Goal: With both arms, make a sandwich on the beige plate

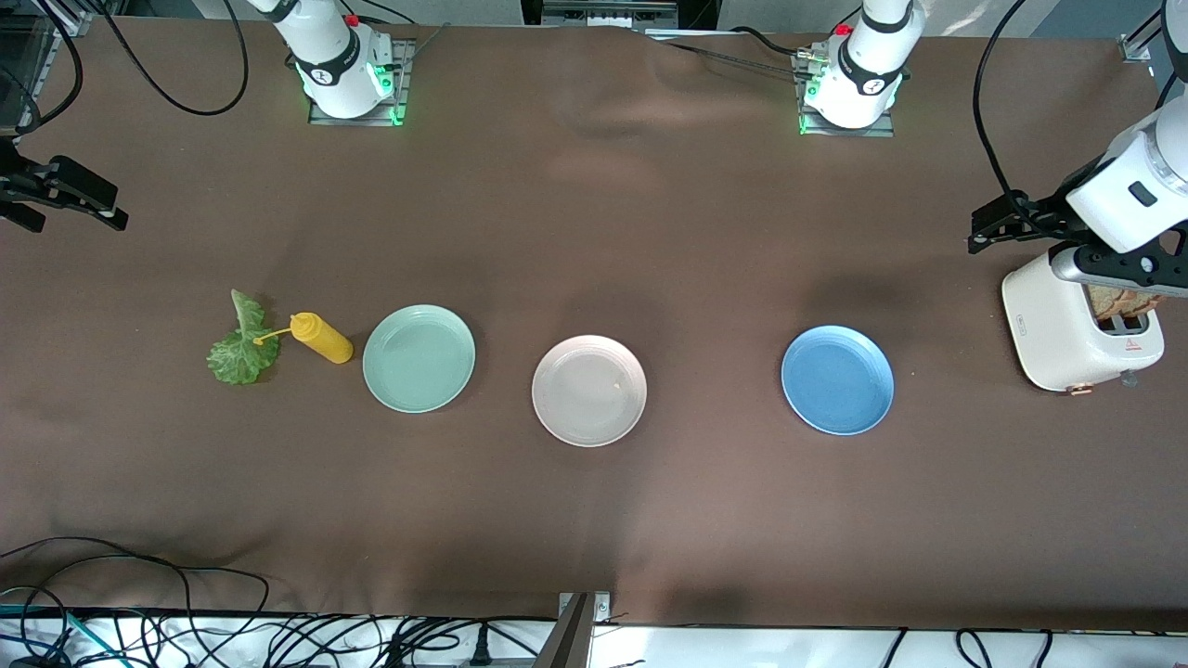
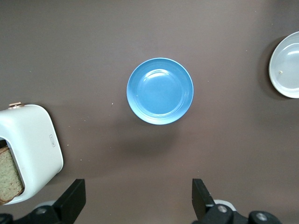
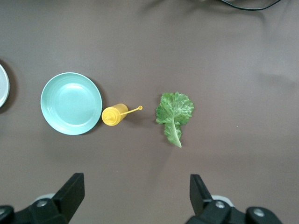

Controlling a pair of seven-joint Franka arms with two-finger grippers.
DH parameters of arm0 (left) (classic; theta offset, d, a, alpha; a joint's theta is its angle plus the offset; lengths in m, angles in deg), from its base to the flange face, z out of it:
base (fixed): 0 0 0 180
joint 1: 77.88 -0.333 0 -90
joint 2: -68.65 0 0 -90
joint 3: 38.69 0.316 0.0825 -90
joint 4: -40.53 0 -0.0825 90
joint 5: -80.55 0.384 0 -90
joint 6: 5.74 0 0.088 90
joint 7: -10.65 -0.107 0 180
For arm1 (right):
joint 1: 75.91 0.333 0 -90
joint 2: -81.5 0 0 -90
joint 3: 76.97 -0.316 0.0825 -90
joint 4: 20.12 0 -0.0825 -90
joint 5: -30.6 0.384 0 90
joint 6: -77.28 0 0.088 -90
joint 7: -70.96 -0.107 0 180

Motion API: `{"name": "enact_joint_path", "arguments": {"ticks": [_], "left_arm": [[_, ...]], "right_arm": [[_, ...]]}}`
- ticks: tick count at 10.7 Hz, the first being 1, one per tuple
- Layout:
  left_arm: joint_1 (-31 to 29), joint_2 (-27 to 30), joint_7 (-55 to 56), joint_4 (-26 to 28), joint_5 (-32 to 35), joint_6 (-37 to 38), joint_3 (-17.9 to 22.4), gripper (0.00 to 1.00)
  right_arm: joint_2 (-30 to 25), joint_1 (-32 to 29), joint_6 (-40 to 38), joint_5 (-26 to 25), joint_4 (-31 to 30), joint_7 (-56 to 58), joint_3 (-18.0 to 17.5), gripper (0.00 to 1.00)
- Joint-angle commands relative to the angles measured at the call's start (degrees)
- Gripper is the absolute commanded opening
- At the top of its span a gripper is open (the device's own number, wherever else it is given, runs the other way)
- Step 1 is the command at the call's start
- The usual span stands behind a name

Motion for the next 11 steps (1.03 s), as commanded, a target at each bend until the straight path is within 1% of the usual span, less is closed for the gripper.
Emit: {"name": "enact_joint_path", "arguments": {"ticks": [1, 11], "left_arm": [[-0.4, 0.7, -0.2, 0.7, -1.8, -0.3, 0.0, 1.0], [-0.8, 1.0, -0.2, 1.1, -1.5, -0.5, 0.1, 1.0]], "right_arm": [[0.0, 0.1, -0.1, -1.0, 0.5, 0.4, -0.1, 1.0], [-0.1, 0.1, -0.3, -0.9, 0.5, 0.6, -0.1, 1.0]]}}
